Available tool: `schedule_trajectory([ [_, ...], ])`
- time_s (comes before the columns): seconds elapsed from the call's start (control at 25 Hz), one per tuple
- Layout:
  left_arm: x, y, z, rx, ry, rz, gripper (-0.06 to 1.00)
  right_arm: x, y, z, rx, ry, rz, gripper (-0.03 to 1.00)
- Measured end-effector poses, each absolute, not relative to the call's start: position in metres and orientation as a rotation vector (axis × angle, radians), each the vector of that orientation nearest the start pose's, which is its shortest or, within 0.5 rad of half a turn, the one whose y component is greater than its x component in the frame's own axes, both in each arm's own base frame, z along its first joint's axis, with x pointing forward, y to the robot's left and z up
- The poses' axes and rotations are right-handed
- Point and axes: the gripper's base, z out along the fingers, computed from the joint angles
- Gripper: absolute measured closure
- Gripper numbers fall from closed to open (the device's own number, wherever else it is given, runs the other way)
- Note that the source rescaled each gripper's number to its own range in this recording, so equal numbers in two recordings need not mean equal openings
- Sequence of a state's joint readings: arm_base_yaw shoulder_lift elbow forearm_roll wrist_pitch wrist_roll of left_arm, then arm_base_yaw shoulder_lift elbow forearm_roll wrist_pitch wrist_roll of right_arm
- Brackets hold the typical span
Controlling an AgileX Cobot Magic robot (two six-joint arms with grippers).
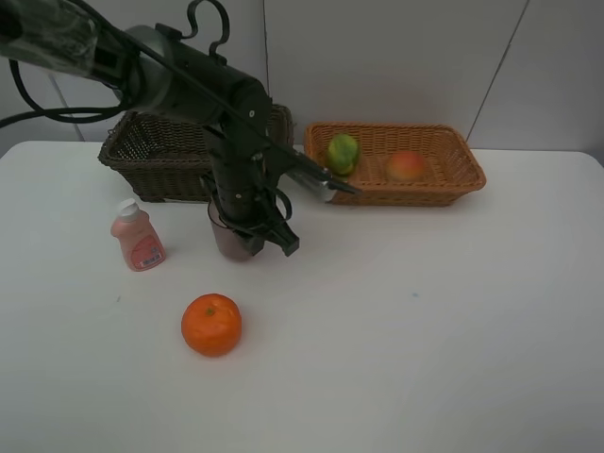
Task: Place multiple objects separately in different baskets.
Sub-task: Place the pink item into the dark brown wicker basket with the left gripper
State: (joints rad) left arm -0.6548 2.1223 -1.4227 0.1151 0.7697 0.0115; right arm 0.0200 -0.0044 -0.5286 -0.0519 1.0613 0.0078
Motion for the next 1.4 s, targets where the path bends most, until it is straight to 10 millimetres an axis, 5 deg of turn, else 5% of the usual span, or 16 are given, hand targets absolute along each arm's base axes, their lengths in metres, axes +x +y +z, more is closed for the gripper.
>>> schedule_trajectory([
  [0.36,0.351,-0.248,0.223,0.759,2.731,-0.029,0.94,-0.009,-0.004,0.285,-0.009,2.011,-0.044,0.1],
  [0.68,0.393,-0.205,0.266,0.406,2.71,-0.067,0.94,-0.009,-0.004,0.285,-0.009,2.011,-0.045,0.1],
  [1.12,0.441,-0.131,0.27,0.131,2.57,-0.078,0.94,-0.009,-0.004,0.285,-0.009,2.011,-0.045,0.1],
  [1.4,0.464,-0.131,0.215,0.134,2.608,-0.061,0.94,-0.009,-0.004,0.285,-0.009,2.011,-0.045,0.1],
])
